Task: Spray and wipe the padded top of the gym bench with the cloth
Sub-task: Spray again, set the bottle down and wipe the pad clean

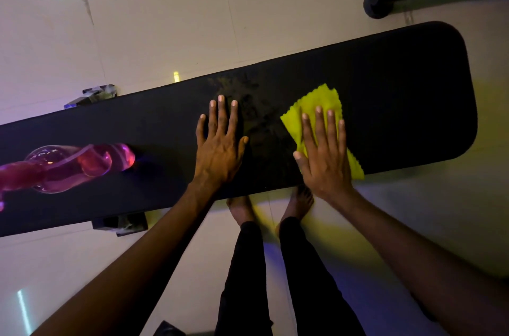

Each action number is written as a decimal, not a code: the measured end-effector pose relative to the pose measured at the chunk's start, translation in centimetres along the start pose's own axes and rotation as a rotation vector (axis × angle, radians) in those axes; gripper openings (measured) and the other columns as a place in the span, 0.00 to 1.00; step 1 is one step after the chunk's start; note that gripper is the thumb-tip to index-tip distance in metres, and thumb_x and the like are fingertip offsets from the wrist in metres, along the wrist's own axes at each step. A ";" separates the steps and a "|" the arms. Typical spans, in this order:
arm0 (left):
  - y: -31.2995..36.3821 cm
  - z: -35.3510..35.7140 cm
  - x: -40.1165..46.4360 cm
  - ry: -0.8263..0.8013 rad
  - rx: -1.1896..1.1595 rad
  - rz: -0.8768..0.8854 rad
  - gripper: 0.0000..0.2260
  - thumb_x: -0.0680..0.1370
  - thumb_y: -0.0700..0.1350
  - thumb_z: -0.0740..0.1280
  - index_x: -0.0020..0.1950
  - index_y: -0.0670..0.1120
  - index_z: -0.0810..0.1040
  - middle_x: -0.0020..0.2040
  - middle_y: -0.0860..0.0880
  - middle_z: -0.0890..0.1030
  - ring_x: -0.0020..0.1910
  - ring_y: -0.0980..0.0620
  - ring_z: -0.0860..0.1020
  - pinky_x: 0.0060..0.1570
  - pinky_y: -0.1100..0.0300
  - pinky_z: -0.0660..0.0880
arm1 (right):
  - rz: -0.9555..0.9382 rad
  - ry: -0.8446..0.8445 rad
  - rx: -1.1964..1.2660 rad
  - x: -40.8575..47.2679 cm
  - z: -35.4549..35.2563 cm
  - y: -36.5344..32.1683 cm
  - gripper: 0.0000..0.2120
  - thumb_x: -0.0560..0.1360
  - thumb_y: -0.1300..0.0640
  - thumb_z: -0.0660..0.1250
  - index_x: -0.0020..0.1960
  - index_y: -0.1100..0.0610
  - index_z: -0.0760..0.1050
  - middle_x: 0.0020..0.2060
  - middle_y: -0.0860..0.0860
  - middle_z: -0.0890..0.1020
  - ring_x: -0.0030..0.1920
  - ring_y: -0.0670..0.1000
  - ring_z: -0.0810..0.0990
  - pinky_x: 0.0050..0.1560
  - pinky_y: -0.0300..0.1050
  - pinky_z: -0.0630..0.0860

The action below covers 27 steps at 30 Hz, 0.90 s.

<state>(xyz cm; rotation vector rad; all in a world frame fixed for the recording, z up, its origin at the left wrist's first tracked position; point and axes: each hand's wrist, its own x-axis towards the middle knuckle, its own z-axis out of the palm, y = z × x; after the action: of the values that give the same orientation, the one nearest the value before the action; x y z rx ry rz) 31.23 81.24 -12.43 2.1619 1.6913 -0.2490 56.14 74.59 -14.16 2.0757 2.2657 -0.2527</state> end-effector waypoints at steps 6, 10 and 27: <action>-0.6 -0.1 -0.3 0.003 0.005 0.024 0.33 0.84 0.61 0.48 0.84 0.47 0.42 0.84 0.42 0.41 0.83 0.45 0.40 0.82 0.45 0.44 | 0.000 0.052 0.027 5.0 -1.2 2.0 0.34 0.86 0.39 0.46 0.86 0.55 0.48 0.86 0.58 0.51 0.86 0.61 0.48 0.84 0.65 0.48; -1.9 -0.4 -1.0 0.029 -0.033 -0.054 0.36 0.84 0.63 0.51 0.84 0.45 0.43 0.84 0.41 0.42 0.83 0.43 0.42 0.82 0.45 0.47 | 0.281 0.078 0.035 2.0 -0.6 -1.9 0.34 0.86 0.40 0.46 0.86 0.57 0.46 0.85 0.62 0.49 0.85 0.64 0.47 0.84 0.66 0.49; -4.5 0.6 -3.9 0.063 -0.028 -0.183 0.36 0.83 0.65 0.47 0.84 0.47 0.43 0.84 0.41 0.42 0.83 0.43 0.41 0.82 0.46 0.47 | 0.052 0.015 0.031 7.0 -2.2 -7.6 0.35 0.85 0.41 0.46 0.86 0.58 0.45 0.85 0.61 0.49 0.85 0.64 0.47 0.84 0.65 0.49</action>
<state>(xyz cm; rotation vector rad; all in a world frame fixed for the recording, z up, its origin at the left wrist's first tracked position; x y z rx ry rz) 25.95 78.42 -12.41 2.0163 1.9188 -0.2082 48.07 81.19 -12.48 2.1552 2.2263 -0.2719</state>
